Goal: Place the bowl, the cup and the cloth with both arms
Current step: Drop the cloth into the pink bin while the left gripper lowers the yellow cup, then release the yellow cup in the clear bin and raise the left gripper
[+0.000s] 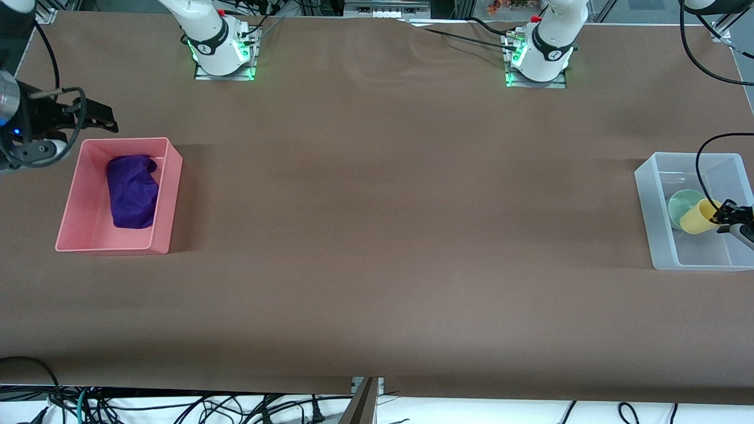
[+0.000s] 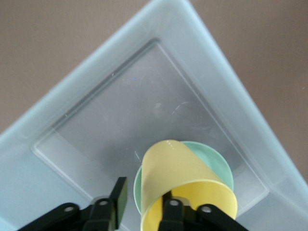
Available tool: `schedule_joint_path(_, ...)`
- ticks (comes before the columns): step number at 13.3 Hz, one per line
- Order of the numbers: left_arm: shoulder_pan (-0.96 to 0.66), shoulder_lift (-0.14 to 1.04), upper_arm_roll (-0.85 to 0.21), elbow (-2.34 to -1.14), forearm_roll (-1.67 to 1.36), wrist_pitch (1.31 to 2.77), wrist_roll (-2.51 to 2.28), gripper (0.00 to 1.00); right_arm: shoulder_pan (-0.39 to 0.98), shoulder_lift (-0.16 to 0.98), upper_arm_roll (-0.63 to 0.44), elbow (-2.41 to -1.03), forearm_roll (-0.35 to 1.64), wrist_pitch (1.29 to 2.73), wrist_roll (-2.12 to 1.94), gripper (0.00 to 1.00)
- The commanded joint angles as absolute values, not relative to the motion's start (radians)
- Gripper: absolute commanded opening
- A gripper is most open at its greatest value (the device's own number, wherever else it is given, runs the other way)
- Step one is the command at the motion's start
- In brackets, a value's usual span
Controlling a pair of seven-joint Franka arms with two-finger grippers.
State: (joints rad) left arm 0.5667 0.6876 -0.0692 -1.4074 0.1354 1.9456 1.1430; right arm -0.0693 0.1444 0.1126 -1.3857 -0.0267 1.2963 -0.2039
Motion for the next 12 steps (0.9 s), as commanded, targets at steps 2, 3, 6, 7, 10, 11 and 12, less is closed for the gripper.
schedule_joint_path(2,0.534,0.53,-0.182,-1.397,0.144,1.743,1.038,1.0,-0.084,0.118,0.107,-1.341,-0.035,1.298,-0.212,1.0)
schedule_joint_path(3,0.522,0.491,-0.228,-1.397,0.146,1.676,0.949,1.0,-0.084,0.107,0.107,-1.341,-0.038,1.296,-0.21,1.0)
schedule_joint_path(6,0.459,0.427,-0.357,-1.397,0.158,1.606,0.703,1.0,-0.086,0.101,0.1,-1.341,-0.058,1.296,-0.218,1.0)
schedule_joint_path(7,0.431,0.419,-0.38,-1.397,0.158,1.592,0.616,1.0,-0.086,0.092,0.098,-1.344,-0.057,1.292,-0.204,1.0)
schedule_joint_path(10,0.359,0.405,-0.437,-1.364,0.158,1.542,0.395,1.0,-0.084,0.09,0.059,-1.342,-0.045,1.257,-0.201,1.0)
schedule_joint_path(11,0.335,0.393,-0.443,-1.355,0.158,1.523,0.312,1.0,-0.084,0.095,0.055,-1.341,-0.043,1.252,-0.201,1.0)
schedule_joint_path(12,0.295,0.35,-0.433,-1.373,0.147,1.519,0.225,1.0,-0.086,0.098,0.055,-1.339,-0.046,1.252,-0.207,1.0)
